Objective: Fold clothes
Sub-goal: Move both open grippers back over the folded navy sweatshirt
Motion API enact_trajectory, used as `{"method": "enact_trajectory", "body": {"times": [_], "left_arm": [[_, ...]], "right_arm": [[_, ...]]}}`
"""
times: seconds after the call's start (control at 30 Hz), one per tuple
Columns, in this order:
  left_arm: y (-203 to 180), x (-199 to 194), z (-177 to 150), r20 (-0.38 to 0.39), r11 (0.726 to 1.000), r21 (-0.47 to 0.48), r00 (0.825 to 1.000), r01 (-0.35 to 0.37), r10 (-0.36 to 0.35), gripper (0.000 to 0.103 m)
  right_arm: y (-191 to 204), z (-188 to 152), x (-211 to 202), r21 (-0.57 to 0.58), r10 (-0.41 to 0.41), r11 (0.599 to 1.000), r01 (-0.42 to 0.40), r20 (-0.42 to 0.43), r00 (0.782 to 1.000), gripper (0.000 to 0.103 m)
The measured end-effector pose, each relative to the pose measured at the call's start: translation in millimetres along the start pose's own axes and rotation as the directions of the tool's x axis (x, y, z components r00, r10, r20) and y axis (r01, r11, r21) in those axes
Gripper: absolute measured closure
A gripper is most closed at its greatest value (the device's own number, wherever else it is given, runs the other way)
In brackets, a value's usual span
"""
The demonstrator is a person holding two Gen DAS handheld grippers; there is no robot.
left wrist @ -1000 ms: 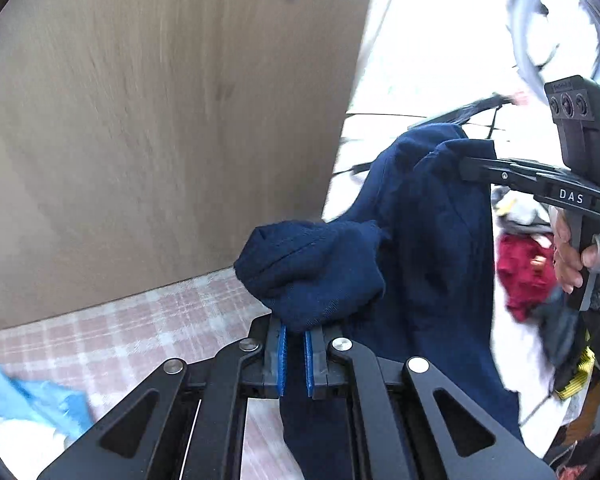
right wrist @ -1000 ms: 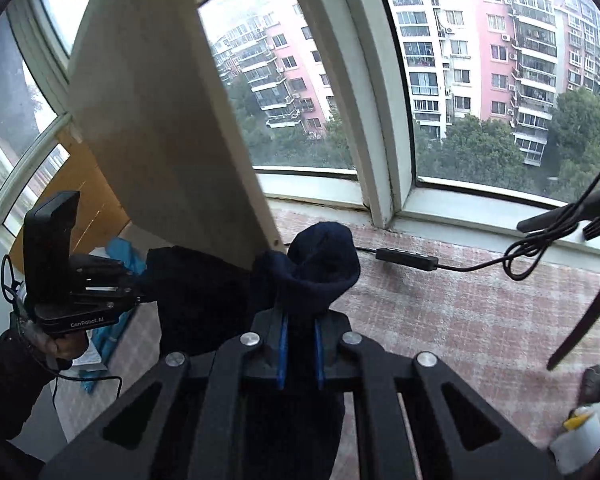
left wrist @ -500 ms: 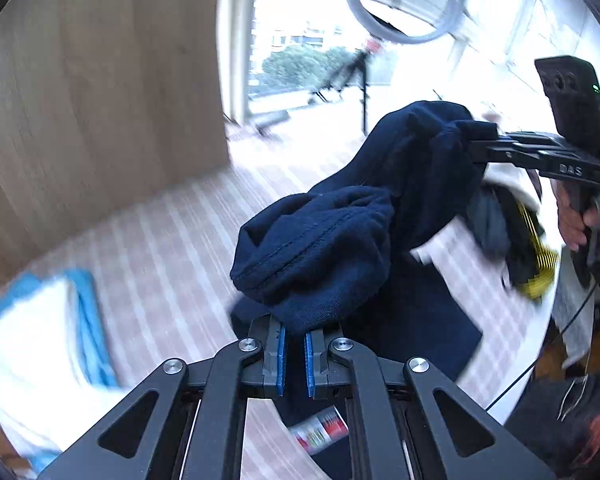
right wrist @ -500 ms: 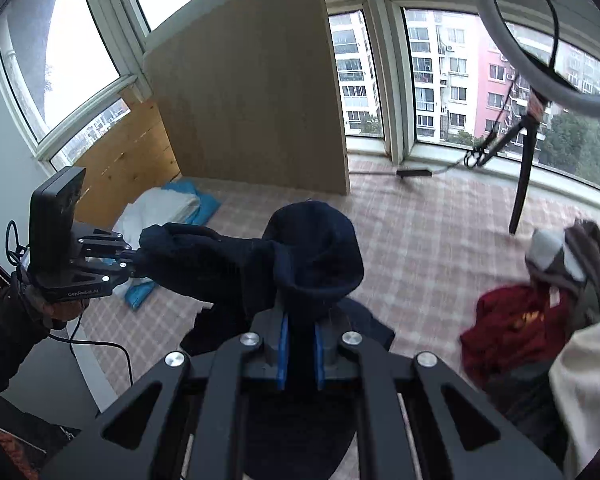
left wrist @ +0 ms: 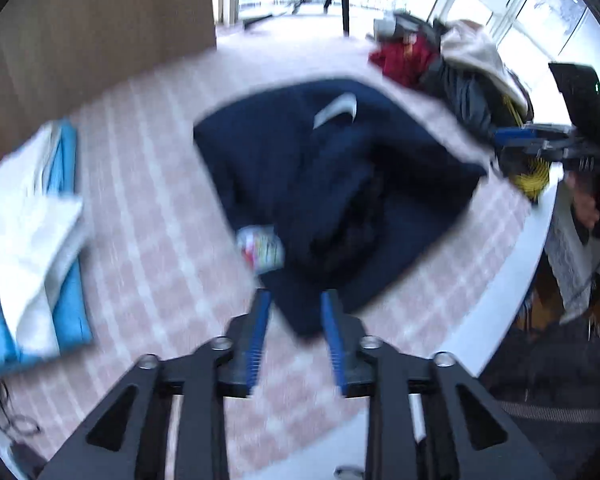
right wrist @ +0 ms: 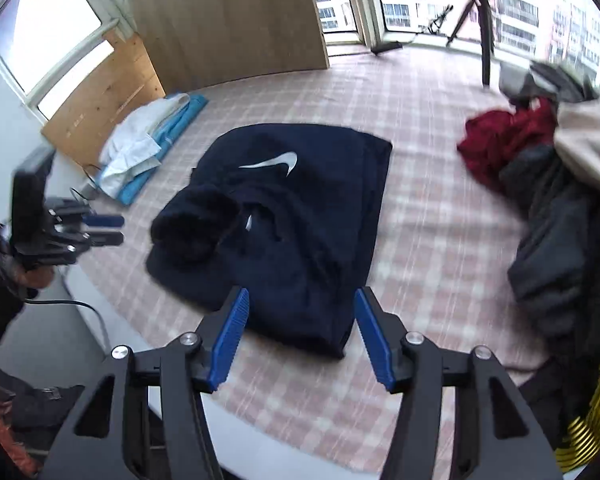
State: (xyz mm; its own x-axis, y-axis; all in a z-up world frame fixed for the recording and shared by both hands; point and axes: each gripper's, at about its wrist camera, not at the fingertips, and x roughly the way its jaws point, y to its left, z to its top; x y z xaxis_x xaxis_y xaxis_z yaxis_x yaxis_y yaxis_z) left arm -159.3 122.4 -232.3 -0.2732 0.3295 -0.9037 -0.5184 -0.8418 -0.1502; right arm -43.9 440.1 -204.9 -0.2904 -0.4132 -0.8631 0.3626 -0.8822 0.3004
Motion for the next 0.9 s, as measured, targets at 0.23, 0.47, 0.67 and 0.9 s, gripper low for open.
{"method": "enact_trajectory", "body": {"times": [0.23, 0.47, 0.67, 0.9], "left_arm": [[-16.6, 4.6, 9.4, -0.059, 0.999, 0.024, 0.997, 0.041, -0.04, 0.081], [-29.8, -47.2, 0.3, 0.017, 0.988, 0.148, 0.999, -0.048, 0.046, 0.089], [-27.0, -59.5, -44.7, -0.072, 0.98, 0.19, 0.995, -0.057, 0.071, 0.071], [-1.4, -59.2, -41.8, -0.041, 0.996, 0.074, 0.998, -0.041, 0.044, 0.072]], "right_arm": [[23.3, 9.9, 35.3, -0.119, -0.027, 0.993, 0.021, -0.048, 0.998, 0.048], [25.2, 8.4, 60.8, -0.144, -0.042, 0.989, 0.018, -0.165, 0.985, 0.096], [13.1, 9.0, 23.5, -0.111, -0.04, 0.994, 0.024, -0.148, 0.988, 0.083], [84.2, 56.9, 39.3, -0.22, 0.105, 0.969, -0.115, -0.054, 0.993, 0.064]]}}
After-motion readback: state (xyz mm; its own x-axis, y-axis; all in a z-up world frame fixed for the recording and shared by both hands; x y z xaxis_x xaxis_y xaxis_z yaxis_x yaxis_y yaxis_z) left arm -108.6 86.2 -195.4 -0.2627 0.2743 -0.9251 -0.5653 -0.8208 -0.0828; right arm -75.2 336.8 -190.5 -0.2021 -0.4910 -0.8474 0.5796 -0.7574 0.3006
